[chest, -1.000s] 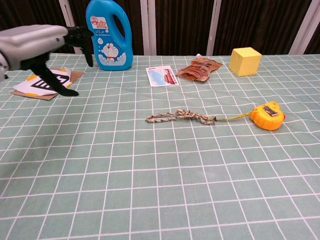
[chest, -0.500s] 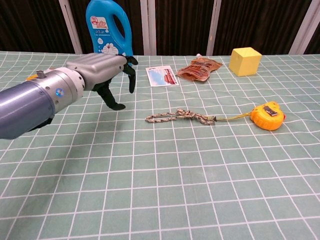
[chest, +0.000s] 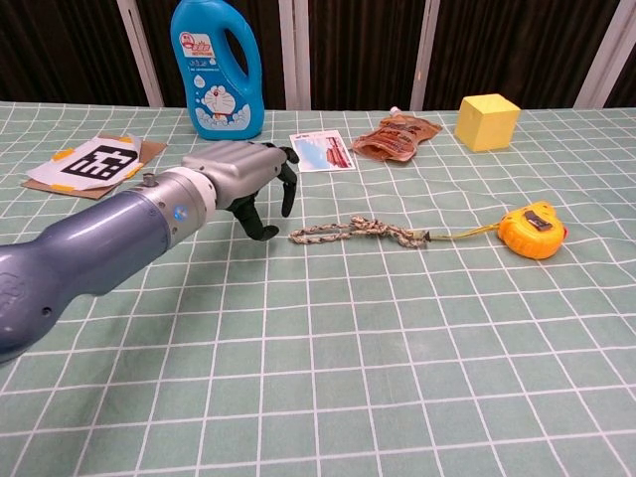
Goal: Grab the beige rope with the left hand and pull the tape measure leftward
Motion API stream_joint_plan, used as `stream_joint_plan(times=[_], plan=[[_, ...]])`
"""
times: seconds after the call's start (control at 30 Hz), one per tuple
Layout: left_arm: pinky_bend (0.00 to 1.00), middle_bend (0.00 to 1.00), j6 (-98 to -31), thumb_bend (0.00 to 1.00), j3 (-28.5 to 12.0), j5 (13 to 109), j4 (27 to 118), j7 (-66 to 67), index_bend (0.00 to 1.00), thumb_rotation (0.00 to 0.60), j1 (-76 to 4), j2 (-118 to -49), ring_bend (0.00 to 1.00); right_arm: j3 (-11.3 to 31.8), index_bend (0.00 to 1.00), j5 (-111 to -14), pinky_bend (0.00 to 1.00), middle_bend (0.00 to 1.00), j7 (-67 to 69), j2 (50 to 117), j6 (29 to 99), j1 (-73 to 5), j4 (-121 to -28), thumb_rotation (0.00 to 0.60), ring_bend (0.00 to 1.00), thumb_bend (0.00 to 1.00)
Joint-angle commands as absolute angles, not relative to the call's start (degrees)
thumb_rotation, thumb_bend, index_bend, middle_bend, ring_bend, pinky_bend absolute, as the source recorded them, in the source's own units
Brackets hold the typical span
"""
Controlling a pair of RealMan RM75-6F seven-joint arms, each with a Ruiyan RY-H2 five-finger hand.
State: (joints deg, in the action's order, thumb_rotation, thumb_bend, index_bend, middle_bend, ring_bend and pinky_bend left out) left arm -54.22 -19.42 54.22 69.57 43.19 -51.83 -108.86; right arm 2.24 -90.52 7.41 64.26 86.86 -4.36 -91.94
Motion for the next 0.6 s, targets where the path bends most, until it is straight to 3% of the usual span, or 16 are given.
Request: stream_joint_plan(times=[0.03, 0.6], plan=[[0.0, 0.04, -53.68, 0.44, -19.48, 53.62, 67.88, 43.0, 0.49, 0.6, -52.93, -110.14, 0.0, 2.23, 0.0, -90.49, 0.0, 0.0, 7.51, 64.21, 86.83, -4.35, -91.95, 0.6, 0.0, 0.22], [0.0, 0.05, -52.92, 0.46, -18.37, 53.21, 61.13, 41.57, 0.52, 0.6, -55.95, -114.52, 0.0, 2.21, 0.0, -90.19, 0.0, 0.0, 8.33, 63.94, 86.46, -4.38, -92.03, 0.6, 0.0, 0.22]])
